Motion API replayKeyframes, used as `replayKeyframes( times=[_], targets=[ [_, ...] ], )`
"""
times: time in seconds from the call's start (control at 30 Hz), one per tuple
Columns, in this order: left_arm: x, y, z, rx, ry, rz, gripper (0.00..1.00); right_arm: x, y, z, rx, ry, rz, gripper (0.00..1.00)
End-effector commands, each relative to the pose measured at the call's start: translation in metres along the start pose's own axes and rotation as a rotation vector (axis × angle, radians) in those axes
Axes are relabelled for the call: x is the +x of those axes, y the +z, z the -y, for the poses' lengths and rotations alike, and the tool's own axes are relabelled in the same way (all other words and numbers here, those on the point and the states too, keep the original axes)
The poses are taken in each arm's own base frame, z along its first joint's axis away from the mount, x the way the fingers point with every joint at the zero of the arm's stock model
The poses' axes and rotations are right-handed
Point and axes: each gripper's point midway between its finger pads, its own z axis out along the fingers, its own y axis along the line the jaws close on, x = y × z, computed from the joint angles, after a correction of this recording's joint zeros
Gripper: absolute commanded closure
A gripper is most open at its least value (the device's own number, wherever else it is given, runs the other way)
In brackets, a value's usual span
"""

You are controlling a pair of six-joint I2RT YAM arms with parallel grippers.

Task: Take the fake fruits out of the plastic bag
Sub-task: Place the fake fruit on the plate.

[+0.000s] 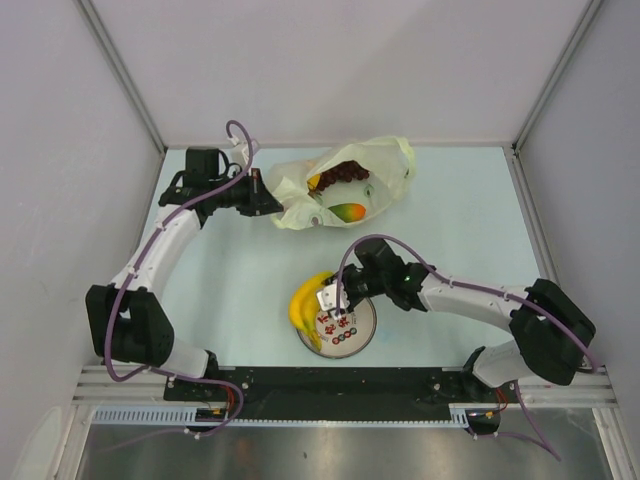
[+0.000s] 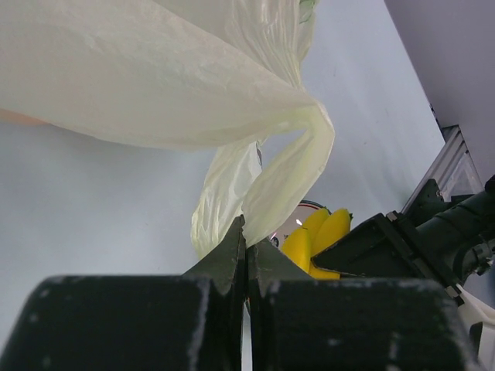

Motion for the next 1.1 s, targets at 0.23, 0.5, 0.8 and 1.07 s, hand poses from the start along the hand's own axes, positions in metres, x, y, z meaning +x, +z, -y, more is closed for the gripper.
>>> replayKeyframes(
  times=[0.23, 0.5, 0.8, 1.07],
  targets=[
    [-0.010, -0.008, 0.010, 0.020, 0.032, 0.038, 1.00, -0.002, 0.023, -0.006, -0.050, -0.079, 0.089, 0.95],
    [-0.004, -0.006, 0.006, 0.020, 0.022, 0.026, 1.00, 0.012, 0.034, -0.006, -0.041, -0.101, 0.046, 0.88],
    [-0.002, -0.004, 0.005, 0.024, 0.015, 0.023, 1.00, 0.017, 0.038, -0.005, -0.033, -0.110, 0.022, 0.33],
    [0.000, -0.006, 0.007, 0.025, 0.025, 0.026, 1.00, 0.014, 0.032, -0.001, -0.017, -0.109, 0.014, 0.21]
  ],
)
